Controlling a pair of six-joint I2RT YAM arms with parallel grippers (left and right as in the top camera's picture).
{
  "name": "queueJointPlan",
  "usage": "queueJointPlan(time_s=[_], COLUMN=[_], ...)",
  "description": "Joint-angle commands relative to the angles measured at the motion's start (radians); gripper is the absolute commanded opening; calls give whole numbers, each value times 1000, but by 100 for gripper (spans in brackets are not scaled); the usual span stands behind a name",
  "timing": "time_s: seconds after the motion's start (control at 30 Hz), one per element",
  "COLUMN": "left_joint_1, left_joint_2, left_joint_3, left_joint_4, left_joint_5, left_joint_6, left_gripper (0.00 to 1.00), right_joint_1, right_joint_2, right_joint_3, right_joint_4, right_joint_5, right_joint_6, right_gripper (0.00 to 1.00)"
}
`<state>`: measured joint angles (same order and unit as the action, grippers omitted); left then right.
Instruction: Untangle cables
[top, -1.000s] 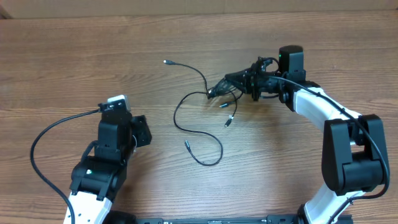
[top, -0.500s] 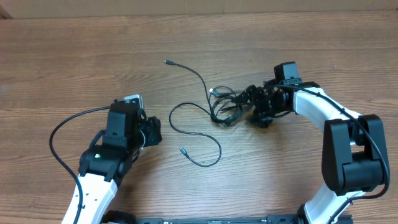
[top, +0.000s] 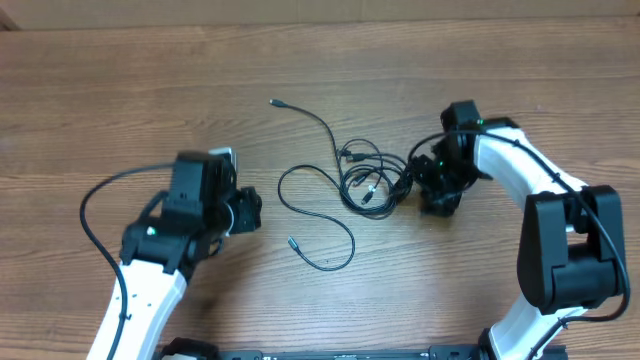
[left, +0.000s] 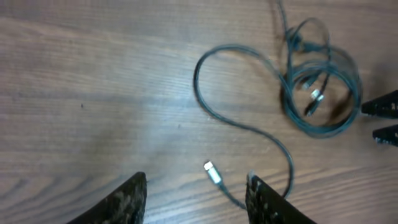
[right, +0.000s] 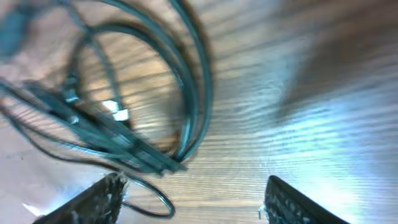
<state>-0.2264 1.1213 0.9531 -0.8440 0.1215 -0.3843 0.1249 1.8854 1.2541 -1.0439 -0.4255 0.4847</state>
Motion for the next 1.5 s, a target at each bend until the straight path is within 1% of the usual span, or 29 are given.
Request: queueJointPlan(time_s=[0.0,0.1,0.13,0.2,0.23,0.27,0.3,0.37,0.43,0.63,0.77,0.87,1.0,1.27,1.47], left_joint_1=[5,3,3,3,2,-4,-10,-27,-42,-80,-111,-136,-153,-154,-153], left_joint_2=[73,145,171,221,250,288,312,378,423,544,613,660,709,737,737], left_joint_3=[114,148,149,149,149,149,149,149,149,148,148,148,149,148,148], left_joint_4=[-24,-20,-13,-8,-6,-2,4,31,62,247,377,417,424,346,341], left_joint_5=[50,141,180,241,273,299,315,341,352,407,401,399,379,217,154], left_joint_6=[23,22,22,22,22,22,22,16,6,-114,-164,-218,-226,-226,-225], left_gripper=[52,51,51,49,48,49,52,61,64,57,56,55,54,54,56], right_joint_1=[-3,-2,-2,-1,0,2,3,6,6,7,18,37,76,240,314], right_joint_2=[-6,-6,-6,-6,-6,-6,-6,-6,-6,-6,-6,-6,-6,-6,-6], right_joint_3=[119,156,156,153,149,145,144,130,117,40,-30,-83,-135,-154,-154], right_joint_4=[-63,-107,-111,-119,-124,-127,-130,-129,-128,-66,33,112,183,225,260], right_joint_5=[51,51,51,51,51,51,51,51,51,50,47,42,39,45,91], right_joint_6=[-120,-120,-120,-120,-120,-120,-120,-119,-119,-112,-38,19,66,69,70], right_gripper=[66,55,49,32,26,24,24,24,24,24,22,21,20,19,19])
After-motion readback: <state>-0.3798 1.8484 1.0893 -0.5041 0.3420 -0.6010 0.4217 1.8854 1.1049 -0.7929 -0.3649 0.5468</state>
